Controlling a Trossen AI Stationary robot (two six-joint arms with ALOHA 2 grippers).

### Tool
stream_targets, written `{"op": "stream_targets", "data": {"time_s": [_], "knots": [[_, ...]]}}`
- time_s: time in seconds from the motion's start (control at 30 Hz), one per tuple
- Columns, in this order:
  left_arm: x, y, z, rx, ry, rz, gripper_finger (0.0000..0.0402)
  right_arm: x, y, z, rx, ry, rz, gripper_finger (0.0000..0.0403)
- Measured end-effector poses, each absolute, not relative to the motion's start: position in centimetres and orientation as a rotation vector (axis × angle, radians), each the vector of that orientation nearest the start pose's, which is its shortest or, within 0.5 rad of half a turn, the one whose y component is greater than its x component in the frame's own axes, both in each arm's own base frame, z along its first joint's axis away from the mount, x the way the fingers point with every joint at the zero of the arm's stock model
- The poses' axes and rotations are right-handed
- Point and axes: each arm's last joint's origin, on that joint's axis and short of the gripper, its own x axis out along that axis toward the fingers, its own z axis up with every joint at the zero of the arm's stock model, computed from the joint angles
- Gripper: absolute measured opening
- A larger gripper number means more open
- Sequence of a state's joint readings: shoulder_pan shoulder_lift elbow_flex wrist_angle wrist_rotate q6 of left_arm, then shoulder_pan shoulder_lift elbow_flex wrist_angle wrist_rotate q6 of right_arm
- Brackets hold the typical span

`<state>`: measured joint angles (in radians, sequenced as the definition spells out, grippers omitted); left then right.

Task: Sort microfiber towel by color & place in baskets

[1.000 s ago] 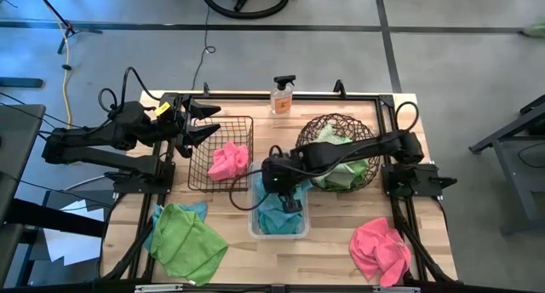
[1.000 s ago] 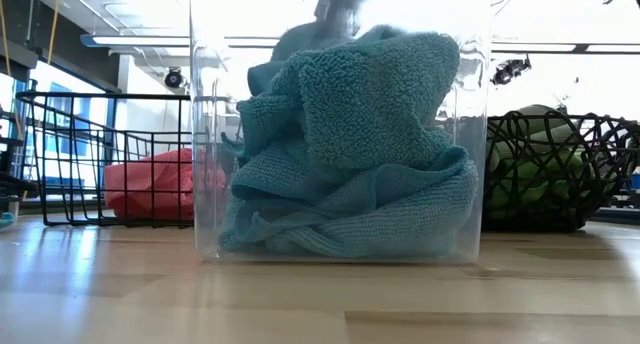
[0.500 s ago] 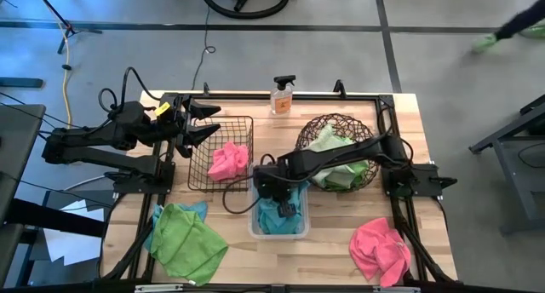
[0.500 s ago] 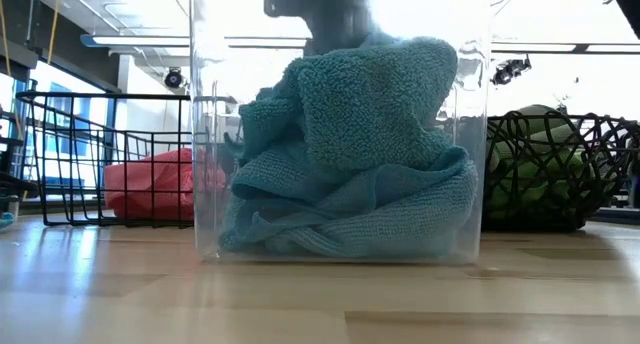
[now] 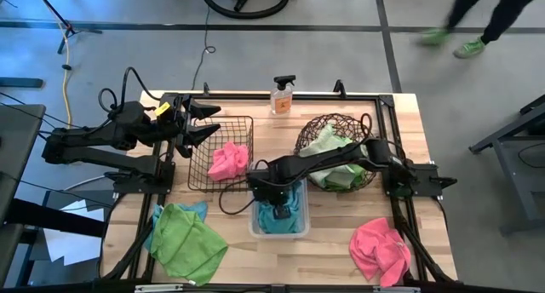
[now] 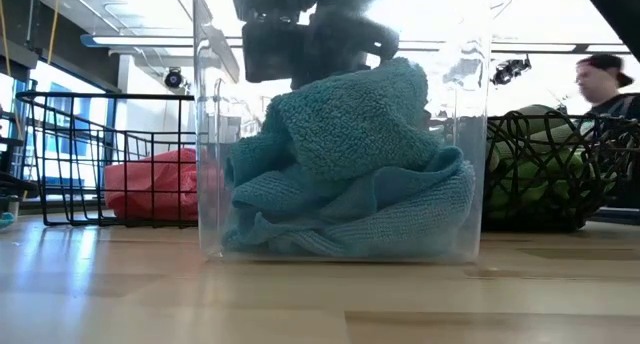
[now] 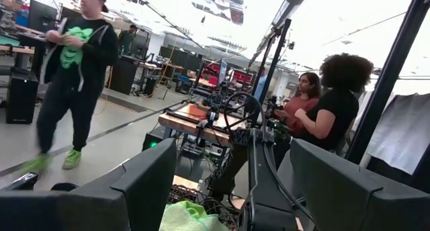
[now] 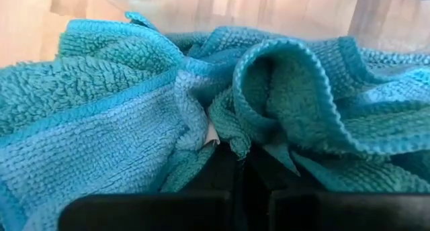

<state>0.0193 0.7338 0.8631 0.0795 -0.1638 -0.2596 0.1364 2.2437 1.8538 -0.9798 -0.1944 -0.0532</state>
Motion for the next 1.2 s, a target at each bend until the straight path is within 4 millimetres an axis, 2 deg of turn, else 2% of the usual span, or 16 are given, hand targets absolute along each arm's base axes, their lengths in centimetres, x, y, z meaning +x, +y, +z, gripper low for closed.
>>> {"op": "stream_targets", "data": {"time_s": [0.3,0.4,0.67,0.8,0.97,1.2], "knots": [[15.3,0.8,39.1,-0.272,-0.231,0.154,0.0278,45.3,6.5,19.1,0.006,1.362,0.328,0.0012],[15.3,0.8,39.1,-0.272,-0.231,0.154,0.0278,45.4,6.6,20.2,0.009,1.362,0.347,0.0048],[15.3,0.8,39.1,-0.272,-0.231,0.155,0.0278,45.4,6.6,24.1,-0.021,1.341,0.385,0.0189],[15.3,0.8,39.1,-0.272,-0.231,0.155,0.0278,45.3,6.6,26.3,-0.034,1.308,0.394,0.024],[15.1,0.8,39.3,-0.272,-0.239,0.153,0.0278,44.9,6.5,28.6,-0.046,1.291,0.403,0.0272],[14.5,0.8,39.5,-0.273,-0.26,0.15,0.0278,43.4,6.1,30.8,-0.061,1.308,0.418,0.0277]]}}
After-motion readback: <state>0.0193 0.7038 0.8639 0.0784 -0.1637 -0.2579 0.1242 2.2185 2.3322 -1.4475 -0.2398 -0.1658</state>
